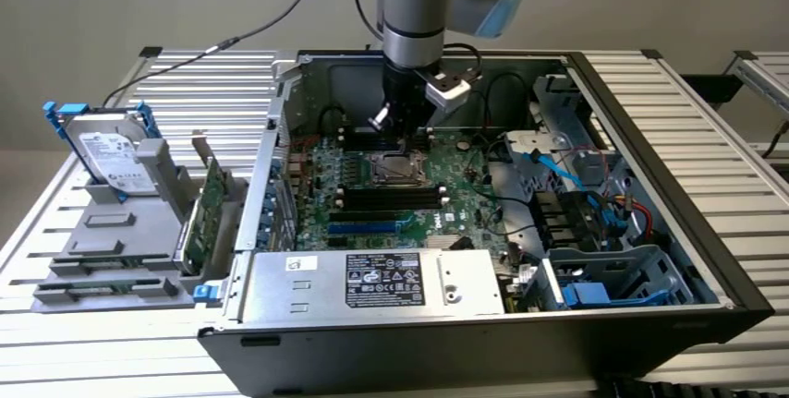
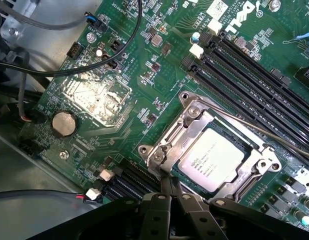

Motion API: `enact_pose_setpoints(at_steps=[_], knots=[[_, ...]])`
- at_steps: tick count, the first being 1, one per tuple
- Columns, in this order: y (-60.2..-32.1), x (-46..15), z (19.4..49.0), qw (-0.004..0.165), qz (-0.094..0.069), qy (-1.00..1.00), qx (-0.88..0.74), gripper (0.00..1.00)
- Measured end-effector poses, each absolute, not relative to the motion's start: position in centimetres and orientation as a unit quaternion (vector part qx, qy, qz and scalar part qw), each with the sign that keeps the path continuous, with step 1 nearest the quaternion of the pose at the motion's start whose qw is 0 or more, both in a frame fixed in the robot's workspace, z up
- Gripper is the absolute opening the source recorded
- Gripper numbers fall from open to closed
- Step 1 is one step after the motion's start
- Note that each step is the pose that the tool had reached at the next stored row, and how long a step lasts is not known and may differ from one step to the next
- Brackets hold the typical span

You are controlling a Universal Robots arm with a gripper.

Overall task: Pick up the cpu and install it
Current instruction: 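Install the first cpu locking lever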

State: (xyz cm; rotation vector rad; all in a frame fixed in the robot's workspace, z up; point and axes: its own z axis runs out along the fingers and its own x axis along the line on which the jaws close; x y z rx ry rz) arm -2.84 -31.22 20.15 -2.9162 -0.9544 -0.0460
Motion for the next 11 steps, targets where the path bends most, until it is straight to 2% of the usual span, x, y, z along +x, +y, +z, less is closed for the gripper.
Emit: enact_pose_setpoints(at_steps=[11], knots=[[-31.2,-3.0,22.2,0.036,-0.015,-0.311,-0.950,0.11]])
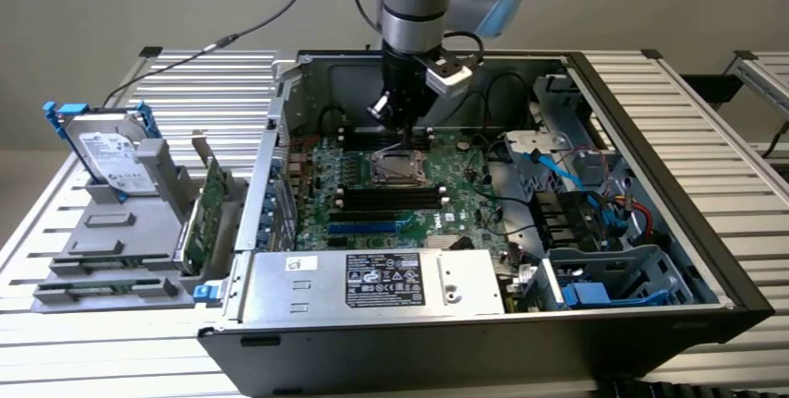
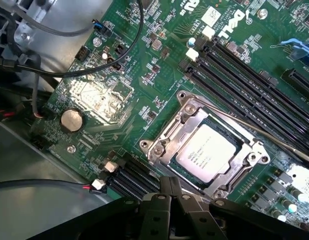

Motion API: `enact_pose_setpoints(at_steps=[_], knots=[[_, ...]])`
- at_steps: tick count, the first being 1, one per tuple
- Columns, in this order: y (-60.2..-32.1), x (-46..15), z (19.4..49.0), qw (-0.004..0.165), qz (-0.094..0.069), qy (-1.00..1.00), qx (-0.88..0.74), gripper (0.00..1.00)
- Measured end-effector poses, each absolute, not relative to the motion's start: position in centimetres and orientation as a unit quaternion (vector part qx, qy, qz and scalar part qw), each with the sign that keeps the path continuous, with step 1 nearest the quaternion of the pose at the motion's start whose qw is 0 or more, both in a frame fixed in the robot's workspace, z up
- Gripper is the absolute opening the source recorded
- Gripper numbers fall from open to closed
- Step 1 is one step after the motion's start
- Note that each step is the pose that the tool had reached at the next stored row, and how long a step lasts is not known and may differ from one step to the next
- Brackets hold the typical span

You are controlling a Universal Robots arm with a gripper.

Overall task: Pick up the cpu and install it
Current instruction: 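Install the first cpu locking lever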

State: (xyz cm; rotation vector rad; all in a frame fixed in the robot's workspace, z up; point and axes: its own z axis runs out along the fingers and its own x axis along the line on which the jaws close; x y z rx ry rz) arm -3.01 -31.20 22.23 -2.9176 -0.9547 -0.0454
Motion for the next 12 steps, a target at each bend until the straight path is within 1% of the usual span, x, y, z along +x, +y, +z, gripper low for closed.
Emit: enact_pose_setpoints(at_steps=[4,12], knots=[[-31.3,-3.6,22.7,0.036,-0.015,-0.311,-0.950,0.11],[-31.6,-6.7,22.7,0.038,-0.015,-0.311,-0.950,0.11]])
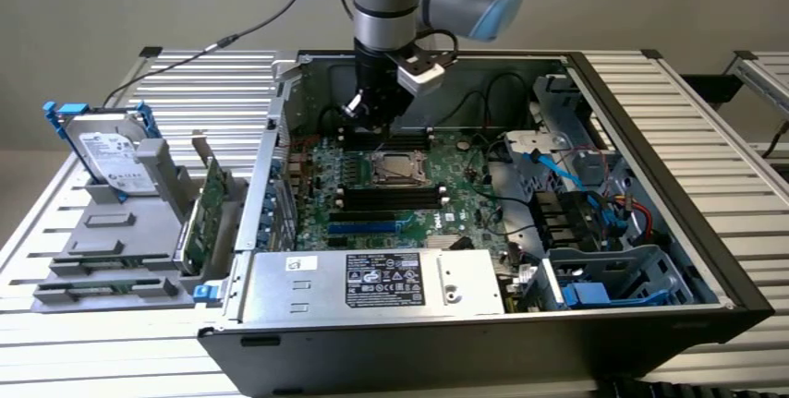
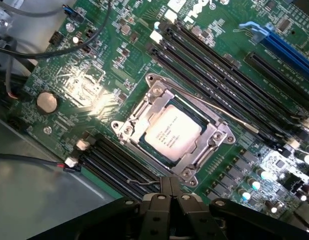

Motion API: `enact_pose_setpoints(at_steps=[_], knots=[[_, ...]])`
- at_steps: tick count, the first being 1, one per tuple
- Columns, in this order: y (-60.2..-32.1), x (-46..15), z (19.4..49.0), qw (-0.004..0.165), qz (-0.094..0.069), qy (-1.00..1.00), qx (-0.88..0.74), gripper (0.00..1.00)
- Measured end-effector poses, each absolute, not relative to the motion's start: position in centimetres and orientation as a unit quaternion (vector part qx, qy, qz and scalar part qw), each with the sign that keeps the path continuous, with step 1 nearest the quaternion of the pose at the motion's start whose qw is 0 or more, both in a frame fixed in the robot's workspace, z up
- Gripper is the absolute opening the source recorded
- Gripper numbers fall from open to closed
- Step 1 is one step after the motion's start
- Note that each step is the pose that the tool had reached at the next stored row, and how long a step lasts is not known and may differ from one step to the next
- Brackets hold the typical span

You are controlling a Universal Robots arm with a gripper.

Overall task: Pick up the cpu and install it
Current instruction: 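Install the first cpu locking lever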

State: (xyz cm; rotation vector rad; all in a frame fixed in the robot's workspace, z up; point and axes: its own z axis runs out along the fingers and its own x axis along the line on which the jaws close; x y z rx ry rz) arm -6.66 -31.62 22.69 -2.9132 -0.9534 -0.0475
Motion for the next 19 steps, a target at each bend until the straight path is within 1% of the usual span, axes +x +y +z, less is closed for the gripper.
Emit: enact_pose_setpoints(at_steps=[8,19], knots=[[-31.6,-8.0,22.5,0.051,-0.020,-0.311,-0.949,0.11],[-31.6,-7.8,21.2,0.058,-0.025,-0.310,-0.948,0.11]])
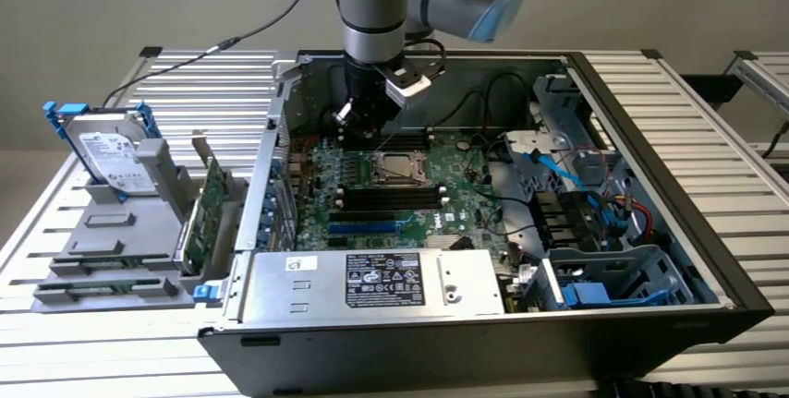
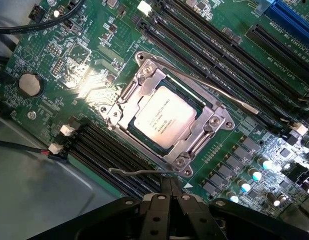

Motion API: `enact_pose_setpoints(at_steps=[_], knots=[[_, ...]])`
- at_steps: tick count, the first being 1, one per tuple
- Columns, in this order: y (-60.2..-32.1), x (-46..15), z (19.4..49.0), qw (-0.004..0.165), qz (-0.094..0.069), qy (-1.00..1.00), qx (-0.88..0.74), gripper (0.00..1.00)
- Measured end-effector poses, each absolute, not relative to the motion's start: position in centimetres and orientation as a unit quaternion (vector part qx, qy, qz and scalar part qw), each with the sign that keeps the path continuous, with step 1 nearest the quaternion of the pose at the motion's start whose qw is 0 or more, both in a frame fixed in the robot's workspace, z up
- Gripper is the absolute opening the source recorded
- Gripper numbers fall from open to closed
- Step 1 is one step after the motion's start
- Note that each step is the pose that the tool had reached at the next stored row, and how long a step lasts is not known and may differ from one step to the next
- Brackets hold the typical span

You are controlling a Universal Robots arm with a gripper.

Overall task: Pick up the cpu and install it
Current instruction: 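Install the first cpu locking lever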

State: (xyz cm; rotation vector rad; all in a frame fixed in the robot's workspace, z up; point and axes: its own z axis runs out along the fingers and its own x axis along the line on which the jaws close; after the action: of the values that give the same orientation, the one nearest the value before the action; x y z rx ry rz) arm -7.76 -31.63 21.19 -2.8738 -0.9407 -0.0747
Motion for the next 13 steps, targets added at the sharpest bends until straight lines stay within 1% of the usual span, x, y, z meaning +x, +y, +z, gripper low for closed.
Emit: enact_pose_setpoints(at_steps=[13], knots=[[-32.1,-6.5,20.7,0.063,-0.026,-0.310,-0.948,0.11]])
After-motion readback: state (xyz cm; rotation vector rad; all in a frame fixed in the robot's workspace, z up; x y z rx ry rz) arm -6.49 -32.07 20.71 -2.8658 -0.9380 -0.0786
